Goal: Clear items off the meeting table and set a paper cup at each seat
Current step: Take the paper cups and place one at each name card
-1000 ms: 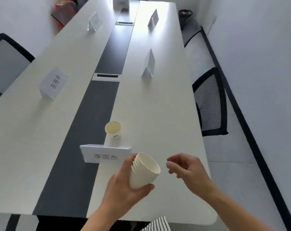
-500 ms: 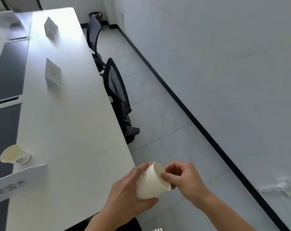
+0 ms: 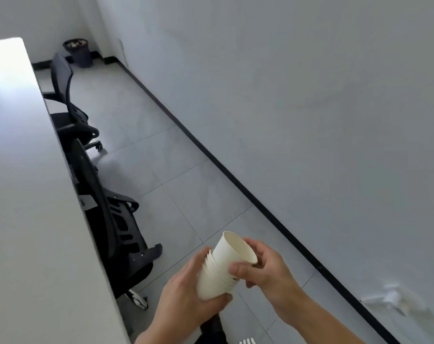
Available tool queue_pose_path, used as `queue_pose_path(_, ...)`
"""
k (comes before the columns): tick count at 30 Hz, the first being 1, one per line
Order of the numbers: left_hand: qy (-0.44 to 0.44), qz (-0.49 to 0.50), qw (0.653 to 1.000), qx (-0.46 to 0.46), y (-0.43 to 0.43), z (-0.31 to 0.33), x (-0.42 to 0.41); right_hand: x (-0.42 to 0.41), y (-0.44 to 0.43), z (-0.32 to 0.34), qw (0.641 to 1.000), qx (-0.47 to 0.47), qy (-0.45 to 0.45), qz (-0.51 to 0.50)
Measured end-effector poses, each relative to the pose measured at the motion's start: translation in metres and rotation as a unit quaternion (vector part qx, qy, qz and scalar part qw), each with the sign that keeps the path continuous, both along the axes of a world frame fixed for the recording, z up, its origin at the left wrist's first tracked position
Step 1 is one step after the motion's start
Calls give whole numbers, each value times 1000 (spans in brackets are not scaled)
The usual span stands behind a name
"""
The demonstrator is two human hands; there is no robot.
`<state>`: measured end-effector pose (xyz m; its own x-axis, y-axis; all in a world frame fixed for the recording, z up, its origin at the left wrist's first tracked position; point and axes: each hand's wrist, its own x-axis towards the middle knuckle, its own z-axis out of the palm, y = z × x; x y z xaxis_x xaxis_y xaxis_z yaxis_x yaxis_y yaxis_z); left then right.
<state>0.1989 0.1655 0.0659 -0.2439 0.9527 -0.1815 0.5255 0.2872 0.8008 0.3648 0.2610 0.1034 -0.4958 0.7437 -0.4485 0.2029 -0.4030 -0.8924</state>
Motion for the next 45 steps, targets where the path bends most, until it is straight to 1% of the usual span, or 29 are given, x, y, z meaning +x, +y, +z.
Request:
queue_pose_path(3,5,-22,1000,-7,64,9,-13,-3,59,13,996,5,28,-79)
queue_pose_path(6,19,-21,999,-22,113,17,-30,-1,114,19,980,18,71,-188)
queue_pose_path(8,15,-1,1000,-22,141,19,-45,1,151,18,968,38,68,-237)
queue_pose_path(9,4,14,1000,-22,155,19,-53,1,169,15,968,51,57,-240)
queue_pose_path(14,-45,115,992,-13,231,15,-93,-9,270,-8,981,123,-29,-146)
queue_pose_path(18,-99,203,974,11,304,17,-117,-36,365,-22,981,177,-58,-63)
queue_pose_path(22,-103,272,955,48,357,30,-147,-90,447,-19,980,186,-56,36)
queue_pose_path(25,-104,338,933,62,371,34,-168,-143,494,-15,973,190,-42,126)
queue_pose_path(27,-108,390,912,70,372,33,-183,-183,519,-14,964,197,-34,177)
queue_pose_path(30,-118,458,878,71,370,25,-210,-242,547,-17,952,200,-21,230)
queue_pose_path(35,-114,534,833,88,378,5,-280,-344,575,-22,932,207,-8,296)
queue_pose_path(40,-117,556,814,116,417,6,-388,-453,609,-14,924,222,-10,311)
queue_pose_path(45,-75,563,813,130,450,30,-497,-571,635,-1,909,236,2,343)
